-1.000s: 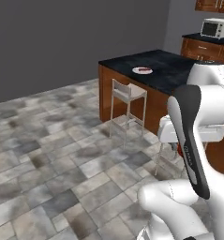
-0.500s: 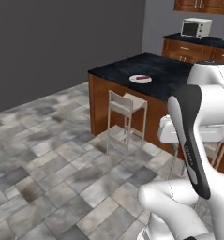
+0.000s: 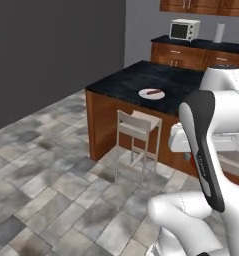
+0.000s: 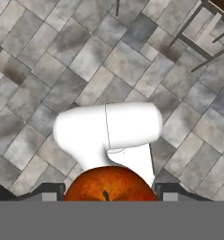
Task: Pick up each apple from the fridge and place one apple on each plate on the dining counter.
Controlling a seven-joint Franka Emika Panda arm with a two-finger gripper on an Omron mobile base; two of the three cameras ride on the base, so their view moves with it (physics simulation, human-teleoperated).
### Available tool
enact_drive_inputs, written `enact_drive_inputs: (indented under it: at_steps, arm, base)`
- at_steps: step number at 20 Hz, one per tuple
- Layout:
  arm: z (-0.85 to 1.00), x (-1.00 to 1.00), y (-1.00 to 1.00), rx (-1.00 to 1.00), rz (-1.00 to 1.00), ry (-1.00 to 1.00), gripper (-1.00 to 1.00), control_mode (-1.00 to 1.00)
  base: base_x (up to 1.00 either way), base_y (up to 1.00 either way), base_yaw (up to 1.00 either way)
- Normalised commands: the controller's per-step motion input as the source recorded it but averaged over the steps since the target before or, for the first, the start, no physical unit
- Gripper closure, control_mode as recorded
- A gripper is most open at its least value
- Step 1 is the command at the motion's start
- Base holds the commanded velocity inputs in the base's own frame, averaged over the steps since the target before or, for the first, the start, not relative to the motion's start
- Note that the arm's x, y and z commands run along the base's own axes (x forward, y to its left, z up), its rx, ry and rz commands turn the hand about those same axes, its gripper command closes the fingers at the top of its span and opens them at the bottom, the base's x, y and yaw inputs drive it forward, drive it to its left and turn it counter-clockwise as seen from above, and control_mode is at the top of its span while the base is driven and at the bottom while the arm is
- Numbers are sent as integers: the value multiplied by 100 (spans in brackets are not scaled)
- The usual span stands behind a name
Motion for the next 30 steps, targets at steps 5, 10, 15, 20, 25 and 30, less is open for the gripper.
enact_drive_inputs:
  at_steps: [5,10,15,20,25,30]
  arm:
    - [0,0,0,0,0,0,100,100]
    - [0,0,0,0,0,0,100,100]
    - [0,0,0,0,0,0,100,100]
    - [0,0,0,0,0,0,100,100]
    - [0,0,0,0,0,0,100,100]
    - [0,0,0,0,0,0,100,100]
  base:
    - [100,45,-50]
    - [100,49,-56]
    - [100,49,-57]
    - [97,48,-51]
    - [59,47,-41]
    - [37,52,-38]
